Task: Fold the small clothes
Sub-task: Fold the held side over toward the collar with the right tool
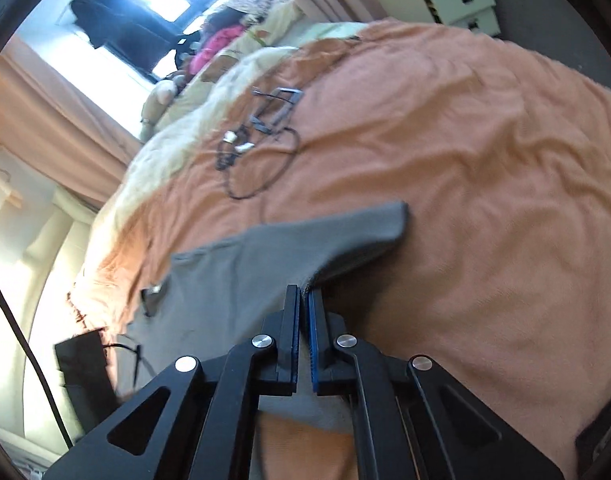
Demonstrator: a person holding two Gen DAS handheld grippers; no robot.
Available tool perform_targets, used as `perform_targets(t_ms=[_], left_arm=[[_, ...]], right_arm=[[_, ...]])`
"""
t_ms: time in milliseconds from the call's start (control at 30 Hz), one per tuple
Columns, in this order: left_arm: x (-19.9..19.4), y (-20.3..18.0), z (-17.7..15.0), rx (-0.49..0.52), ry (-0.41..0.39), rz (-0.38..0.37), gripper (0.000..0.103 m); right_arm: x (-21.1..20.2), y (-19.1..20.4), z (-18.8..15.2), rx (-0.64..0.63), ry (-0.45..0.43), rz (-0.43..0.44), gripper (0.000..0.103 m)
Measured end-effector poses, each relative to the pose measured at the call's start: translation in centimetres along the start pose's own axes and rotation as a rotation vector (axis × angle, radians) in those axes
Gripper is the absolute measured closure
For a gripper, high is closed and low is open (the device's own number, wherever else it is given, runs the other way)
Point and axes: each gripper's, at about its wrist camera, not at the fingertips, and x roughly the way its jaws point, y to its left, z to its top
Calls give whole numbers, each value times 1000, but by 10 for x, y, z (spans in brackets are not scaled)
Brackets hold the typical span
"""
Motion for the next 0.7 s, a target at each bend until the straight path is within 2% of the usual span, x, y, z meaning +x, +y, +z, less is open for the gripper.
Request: perform_targets(t_ms=[267,400,500,700], left_arm=[[11,2,-2,-48,11,-26,85],[17,3,0,-90,6,-66,85],[11,0,-2,-71,15,-117,85],[-17,31,-3,-114,7,-59,85]], right_arm=[[-14,35,4,-64,-7,101,102],[-8,49,2,-77,8,134,103],[-2,59,0,-99,19,149,103],[16,85,0,-122,42,185,102]])
